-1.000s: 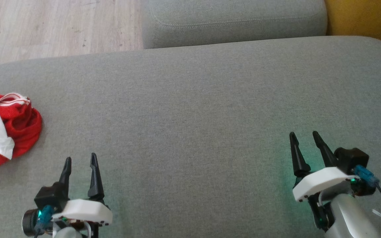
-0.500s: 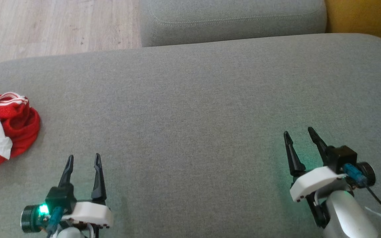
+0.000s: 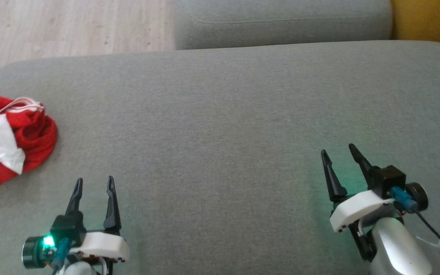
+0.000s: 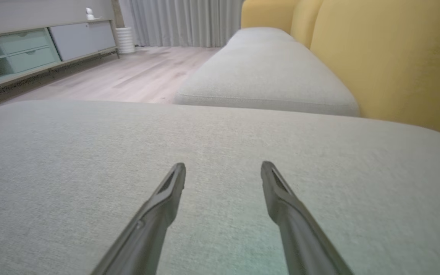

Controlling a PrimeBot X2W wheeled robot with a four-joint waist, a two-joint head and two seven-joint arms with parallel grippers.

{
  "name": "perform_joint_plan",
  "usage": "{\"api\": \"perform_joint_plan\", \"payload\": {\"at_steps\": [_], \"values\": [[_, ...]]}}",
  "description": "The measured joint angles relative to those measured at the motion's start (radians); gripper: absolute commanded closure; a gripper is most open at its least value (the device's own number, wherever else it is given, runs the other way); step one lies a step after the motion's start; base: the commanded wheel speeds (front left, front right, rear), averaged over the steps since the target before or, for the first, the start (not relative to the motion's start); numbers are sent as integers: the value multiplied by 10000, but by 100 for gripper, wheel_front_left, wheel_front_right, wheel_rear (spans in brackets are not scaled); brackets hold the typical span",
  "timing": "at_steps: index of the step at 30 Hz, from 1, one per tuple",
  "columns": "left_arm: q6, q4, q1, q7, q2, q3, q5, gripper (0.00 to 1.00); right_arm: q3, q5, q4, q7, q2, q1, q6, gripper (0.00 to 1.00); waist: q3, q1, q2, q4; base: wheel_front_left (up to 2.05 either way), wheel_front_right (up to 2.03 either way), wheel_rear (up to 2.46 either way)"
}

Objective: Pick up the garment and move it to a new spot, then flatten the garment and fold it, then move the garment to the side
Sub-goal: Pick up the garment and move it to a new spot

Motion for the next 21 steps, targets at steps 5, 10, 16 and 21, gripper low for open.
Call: {"api": "perform_joint_plan", "payload": {"at_steps": [5, 10, 16, 21], "values": [[84, 10, -3, -12, -23, 257, -109, 0, 364, 42, -15, 0, -12, -46, 0, 0, 69, 0, 0, 509, 0, 0, 0], [174, 71, 14, -12, -42, 502, -234, 0, 930, 127, -15, 0, 2, -152, -2, 0, 133, 0, 0, 1299, 0, 0, 0], [186, 224, 246, -12, -58, 909, -362, 0, 1662, 364, 63, 0, 15, -186, 0, 0, 179, 0, 0, 2459, 0, 0, 0], [176, 303, 533, -12, -52, 1321, -454, 0, 2334, 512, 127, 0, 82, -355, 0, 0, 223, -1, 0, 3139, 0, 0, 0]]}}
